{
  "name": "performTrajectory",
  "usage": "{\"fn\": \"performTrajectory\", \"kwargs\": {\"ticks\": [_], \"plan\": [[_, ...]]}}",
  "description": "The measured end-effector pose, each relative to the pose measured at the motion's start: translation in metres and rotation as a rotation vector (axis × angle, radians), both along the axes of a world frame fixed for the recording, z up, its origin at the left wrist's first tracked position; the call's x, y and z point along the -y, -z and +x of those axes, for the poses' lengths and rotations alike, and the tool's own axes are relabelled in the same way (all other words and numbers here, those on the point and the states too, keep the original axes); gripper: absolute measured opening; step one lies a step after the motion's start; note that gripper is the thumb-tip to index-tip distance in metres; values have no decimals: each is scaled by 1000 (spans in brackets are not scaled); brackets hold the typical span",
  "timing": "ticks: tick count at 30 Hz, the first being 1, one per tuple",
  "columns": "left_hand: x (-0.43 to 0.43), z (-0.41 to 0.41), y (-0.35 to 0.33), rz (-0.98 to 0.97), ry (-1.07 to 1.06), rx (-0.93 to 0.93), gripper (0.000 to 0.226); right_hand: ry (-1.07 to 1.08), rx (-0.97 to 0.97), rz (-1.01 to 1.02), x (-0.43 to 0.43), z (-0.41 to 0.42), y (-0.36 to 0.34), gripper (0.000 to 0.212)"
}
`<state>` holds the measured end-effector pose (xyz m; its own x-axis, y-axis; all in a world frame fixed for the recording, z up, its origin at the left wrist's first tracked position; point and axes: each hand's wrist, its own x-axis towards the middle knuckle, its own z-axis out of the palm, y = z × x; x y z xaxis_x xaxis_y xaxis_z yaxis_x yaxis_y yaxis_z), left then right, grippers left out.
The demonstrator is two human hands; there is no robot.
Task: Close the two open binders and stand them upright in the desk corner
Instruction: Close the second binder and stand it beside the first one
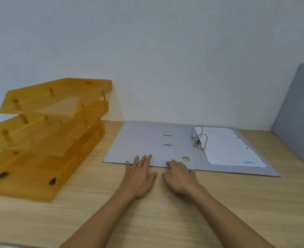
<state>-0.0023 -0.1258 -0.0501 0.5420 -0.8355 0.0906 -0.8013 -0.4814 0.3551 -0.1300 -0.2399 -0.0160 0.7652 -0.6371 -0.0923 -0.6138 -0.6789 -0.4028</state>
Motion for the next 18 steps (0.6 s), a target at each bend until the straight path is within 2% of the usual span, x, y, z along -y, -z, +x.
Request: {"fn": "performTrajectory", "kwargs": {"ticks": [2, 4, 9, 13, 16, 18], "plan": [[-2, 6, 0, 76, -6, 68, 69, 25, -50, -59, 0, 4, -3, 56], [-9, 6, -1, 84, 7, 106, 67, 69, -19, -87, 3, 7, -7, 49], [-41, -2, -6, 25, 104, 190, 60, 126, 250, -21, 11, 21, -14, 38], [-74, -6, -11, -24, 242, 144, 51, -7, 389, 58, 10, 31, -2, 39], [-102, -14, -11, -26, 289, 109, 49, -87, 204, 56, 8, 35, 11, 54], [-112, -15, -14, -71, 285, 32, 44, -104, 32, -38, 9, 34, 19, 61]]}}
